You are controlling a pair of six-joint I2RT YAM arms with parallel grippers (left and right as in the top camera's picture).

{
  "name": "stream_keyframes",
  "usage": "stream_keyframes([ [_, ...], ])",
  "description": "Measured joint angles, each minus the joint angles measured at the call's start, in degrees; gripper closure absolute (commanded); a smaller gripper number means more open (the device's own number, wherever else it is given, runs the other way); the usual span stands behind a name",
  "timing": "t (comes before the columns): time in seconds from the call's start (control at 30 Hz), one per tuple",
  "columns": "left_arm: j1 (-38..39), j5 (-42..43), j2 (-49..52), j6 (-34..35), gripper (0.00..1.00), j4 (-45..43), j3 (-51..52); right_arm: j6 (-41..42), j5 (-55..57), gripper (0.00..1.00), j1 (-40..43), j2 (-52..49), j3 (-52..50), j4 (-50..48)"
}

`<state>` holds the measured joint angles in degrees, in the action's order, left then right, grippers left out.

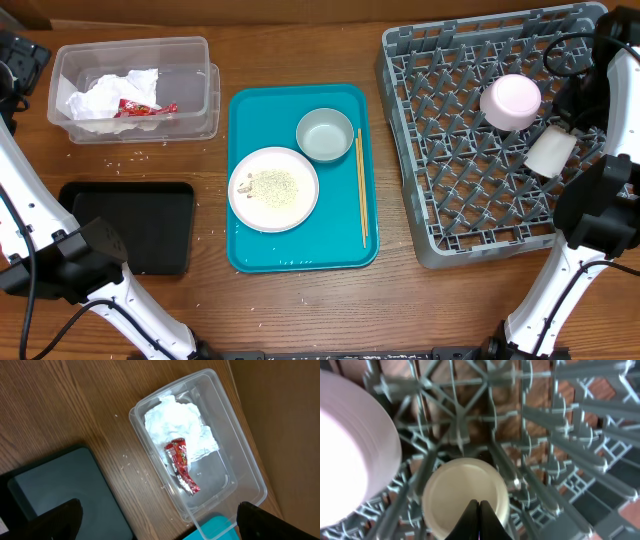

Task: Sort waste into correct bins and load items into the dishwasher
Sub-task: 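Reach the right gripper to the grey bowl on the teal tray and grasp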

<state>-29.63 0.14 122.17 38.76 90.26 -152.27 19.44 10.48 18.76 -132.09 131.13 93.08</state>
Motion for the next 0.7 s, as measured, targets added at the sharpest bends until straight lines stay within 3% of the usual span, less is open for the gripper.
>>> stream_keyframes([
  [0.37, 0.0, 0.0, 0.0, 0.0, 0.0, 0.0, 0.0, -0.5, -8.7, 0.96, 0.0, 2.0, 0.0, 4.1],
  [0.7, 0.0, 0.0, 0.0, 0.0, 0.0, 0.0, 0.0, -0.2, -24.7, 0.96, -0.9, 19.2, -0.1, 4.0],
])
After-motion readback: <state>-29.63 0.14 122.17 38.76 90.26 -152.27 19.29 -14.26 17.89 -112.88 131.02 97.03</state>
